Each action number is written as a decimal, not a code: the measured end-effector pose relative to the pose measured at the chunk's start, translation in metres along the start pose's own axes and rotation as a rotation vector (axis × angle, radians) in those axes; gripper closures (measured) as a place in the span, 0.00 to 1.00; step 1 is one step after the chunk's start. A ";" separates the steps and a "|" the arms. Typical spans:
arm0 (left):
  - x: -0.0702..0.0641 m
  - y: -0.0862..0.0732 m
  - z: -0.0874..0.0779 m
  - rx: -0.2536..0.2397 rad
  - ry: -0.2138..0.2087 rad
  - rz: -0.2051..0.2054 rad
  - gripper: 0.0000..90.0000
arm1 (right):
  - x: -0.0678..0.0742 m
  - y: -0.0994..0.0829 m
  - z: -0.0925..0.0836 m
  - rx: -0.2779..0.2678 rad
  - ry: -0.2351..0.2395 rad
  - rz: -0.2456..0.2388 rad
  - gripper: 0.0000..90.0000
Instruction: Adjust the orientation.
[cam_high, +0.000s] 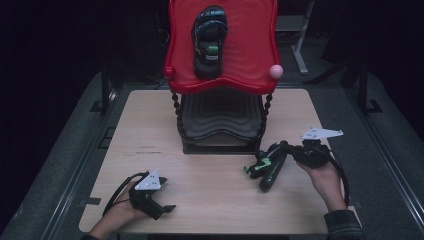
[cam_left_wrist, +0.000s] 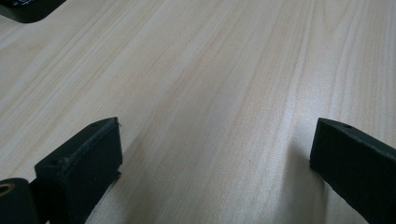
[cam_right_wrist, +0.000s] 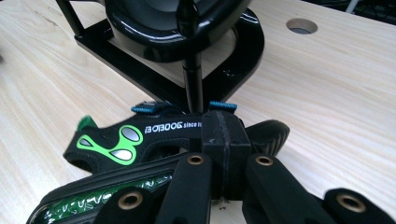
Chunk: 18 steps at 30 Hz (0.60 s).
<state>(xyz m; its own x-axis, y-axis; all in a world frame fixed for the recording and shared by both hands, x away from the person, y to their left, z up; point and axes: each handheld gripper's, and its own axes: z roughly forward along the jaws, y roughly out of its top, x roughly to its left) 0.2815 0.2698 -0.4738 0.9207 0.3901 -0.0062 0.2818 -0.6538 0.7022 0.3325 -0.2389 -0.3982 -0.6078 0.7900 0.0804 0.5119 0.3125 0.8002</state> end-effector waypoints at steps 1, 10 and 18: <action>0.000 0.000 0.000 0.001 0.001 0.001 0.02 | -0.001 -0.002 -0.003 -0.001 0.002 0.007 1.00; 0.000 0.000 0.000 0.000 0.001 0.001 0.02 | -0.013 -0.024 -0.023 -0.009 0.002 0.052 1.00; 0.000 0.000 0.000 -0.001 0.001 0.000 0.02 | -0.022 -0.047 -0.034 0.008 -0.011 0.093 1.00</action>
<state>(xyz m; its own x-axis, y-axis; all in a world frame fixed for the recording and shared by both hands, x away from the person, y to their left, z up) 0.2812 0.2698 -0.4738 0.9207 0.3903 -0.0055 0.2811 -0.6532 0.7031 0.3007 -0.2888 -0.4177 -0.5512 0.8213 0.1474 0.5705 0.2420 0.7848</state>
